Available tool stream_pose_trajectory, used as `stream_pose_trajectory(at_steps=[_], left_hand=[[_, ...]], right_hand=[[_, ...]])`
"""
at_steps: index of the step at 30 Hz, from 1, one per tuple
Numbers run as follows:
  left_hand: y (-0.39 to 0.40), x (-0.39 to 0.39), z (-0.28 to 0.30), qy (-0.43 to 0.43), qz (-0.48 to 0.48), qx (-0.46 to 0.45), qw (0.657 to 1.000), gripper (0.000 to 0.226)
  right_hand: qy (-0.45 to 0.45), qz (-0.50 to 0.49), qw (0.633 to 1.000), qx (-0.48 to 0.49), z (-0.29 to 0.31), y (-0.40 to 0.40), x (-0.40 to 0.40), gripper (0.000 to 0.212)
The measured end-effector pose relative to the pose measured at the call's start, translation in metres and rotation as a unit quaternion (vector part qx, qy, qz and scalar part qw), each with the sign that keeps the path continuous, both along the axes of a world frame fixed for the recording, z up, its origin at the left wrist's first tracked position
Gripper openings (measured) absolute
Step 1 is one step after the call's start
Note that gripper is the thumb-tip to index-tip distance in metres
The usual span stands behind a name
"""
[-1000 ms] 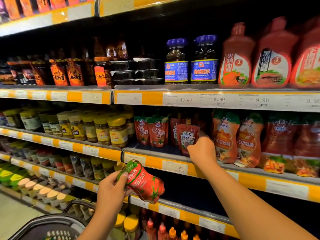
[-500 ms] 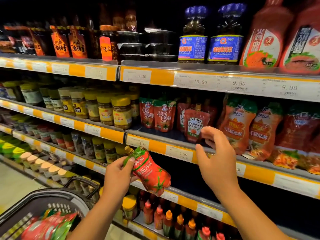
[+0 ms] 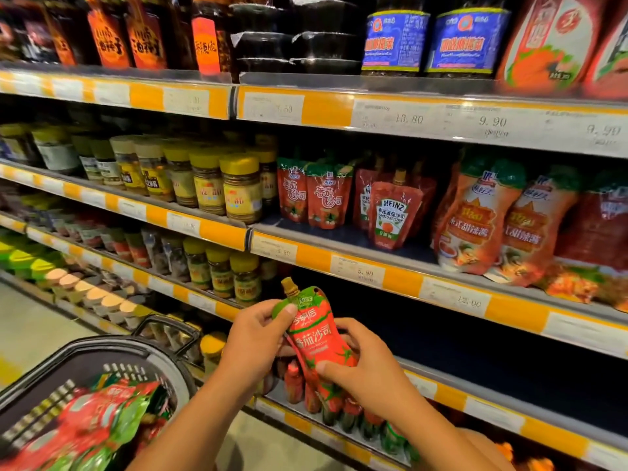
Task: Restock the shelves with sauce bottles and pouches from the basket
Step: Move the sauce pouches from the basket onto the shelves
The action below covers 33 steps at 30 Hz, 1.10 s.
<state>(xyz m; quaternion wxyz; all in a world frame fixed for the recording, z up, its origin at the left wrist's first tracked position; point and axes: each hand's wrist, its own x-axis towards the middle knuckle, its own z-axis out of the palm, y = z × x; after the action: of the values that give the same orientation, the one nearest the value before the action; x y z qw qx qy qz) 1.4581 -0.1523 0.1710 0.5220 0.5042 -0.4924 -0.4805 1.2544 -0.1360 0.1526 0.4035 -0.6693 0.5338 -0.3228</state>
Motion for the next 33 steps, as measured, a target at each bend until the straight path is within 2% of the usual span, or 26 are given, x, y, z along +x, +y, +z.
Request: stream_pose_trajectory(at_steps=[6,11,14,18,24,30,33], left_hand=[[0.023,-0.001,0.005,-0.002,-0.063,0.008,0.998,0.021],[0.04,0.037,0.0,0.005,-0.048,0.008,0.999,0.016],[0.05,0.085,-0.017,-0.01,0.0,0.008,1.0,0.017],[0.068,0.171,-0.052,-0.038,0.129,0.027,0.991,0.024],[0.112,0.295,-0.119,-0.076,0.339,0.102,0.932,0.027],[0.143,0.337,-0.174,-0.164,0.372,0.14,0.903,0.034],[0.145,0.345,-0.197,-0.227,0.344,0.158,0.897,0.029]], right_hand=[[-0.048,-0.015,0.999,-0.005,-0.006,0.021,-0.007,0.044],[-0.07,-0.015,0.997,-0.006,-0.002,0.03,0.012,0.041],[-0.073,0.01,0.997,0.001,0.0,0.031,0.04,0.04],[-0.068,0.046,0.997,0.001,-0.002,0.027,0.095,0.032],[-0.069,0.098,0.993,0.022,-0.017,0.018,0.197,0.026],[-0.045,0.128,0.99,0.04,-0.044,0.011,0.284,0.021],[-0.049,0.134,0.987,0.07,-0.062,0.009,0.317,0.02]])
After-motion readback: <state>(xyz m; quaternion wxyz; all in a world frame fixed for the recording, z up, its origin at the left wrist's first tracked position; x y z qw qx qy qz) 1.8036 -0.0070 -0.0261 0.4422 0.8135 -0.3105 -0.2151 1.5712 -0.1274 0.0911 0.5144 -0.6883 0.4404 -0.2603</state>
